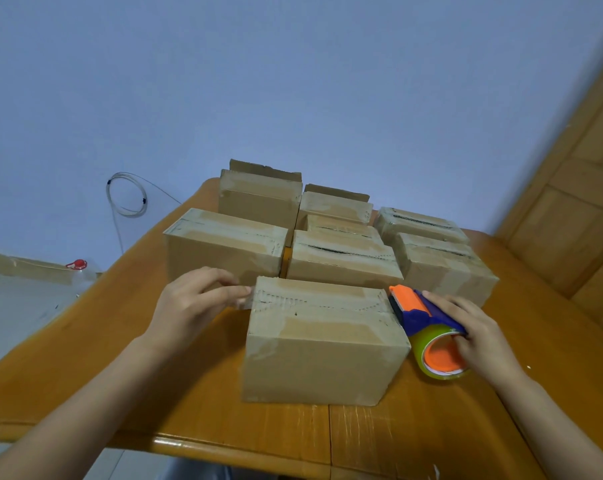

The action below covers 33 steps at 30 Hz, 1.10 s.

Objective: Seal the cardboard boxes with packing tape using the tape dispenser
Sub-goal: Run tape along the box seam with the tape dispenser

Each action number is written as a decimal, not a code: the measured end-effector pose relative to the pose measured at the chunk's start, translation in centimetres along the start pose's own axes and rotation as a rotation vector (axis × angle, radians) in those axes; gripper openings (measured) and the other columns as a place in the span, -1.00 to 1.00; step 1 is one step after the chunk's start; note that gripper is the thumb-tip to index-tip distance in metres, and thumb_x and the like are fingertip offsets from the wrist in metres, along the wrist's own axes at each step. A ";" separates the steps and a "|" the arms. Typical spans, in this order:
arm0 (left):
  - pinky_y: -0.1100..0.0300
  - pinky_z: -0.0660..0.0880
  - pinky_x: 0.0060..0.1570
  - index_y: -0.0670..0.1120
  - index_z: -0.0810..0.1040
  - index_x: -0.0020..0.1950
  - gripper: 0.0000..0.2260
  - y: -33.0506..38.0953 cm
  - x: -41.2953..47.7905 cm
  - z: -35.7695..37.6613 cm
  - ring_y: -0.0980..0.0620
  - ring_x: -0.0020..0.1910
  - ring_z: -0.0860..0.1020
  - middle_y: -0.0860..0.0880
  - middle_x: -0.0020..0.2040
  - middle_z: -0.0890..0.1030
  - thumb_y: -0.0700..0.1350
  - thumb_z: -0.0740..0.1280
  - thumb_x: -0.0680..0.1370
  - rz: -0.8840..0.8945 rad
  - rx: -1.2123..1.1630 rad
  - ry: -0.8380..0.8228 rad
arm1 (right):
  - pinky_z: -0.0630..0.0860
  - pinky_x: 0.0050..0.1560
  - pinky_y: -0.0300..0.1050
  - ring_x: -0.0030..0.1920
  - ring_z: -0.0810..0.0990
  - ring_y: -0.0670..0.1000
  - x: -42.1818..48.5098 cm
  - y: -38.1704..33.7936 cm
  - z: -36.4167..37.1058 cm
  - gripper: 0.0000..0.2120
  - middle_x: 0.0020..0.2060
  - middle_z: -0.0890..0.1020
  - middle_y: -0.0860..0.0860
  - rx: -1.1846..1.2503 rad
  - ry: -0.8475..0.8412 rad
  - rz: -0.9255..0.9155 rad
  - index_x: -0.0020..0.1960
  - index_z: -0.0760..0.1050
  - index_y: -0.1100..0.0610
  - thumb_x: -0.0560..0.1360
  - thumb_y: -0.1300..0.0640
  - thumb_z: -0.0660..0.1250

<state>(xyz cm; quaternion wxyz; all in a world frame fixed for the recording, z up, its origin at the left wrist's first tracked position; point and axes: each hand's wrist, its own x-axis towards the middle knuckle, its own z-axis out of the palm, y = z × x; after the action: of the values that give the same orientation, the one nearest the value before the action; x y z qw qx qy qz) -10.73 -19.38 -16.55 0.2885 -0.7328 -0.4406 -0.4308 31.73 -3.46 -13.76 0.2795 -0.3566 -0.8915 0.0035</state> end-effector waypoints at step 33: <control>0.11 0.31 0.34 0.05 0.57 0.23 -0.77 6.6 2.1 -1.9 0.18 0.37 0.30 0.14 0.39 0.40 -0.06 0.24 0.61 -0.952 -0.252 -0.055 | 0.55 -0.17 -0.02 0.09 0.49 0.04 -1.0 -2.7 1.2 0.09 0.14 0.48 -0.02 0.067 0.064 0.118 0.37 0.11 -0.49 0.32 0.60 0.27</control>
<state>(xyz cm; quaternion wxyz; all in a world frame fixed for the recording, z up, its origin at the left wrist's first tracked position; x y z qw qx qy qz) -5.02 -22.99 -14.12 -0.0428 -0.4904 -0.6785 -0.5452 30.03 -5.91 -14.75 0.3188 -0.3986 -0.8591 0.0385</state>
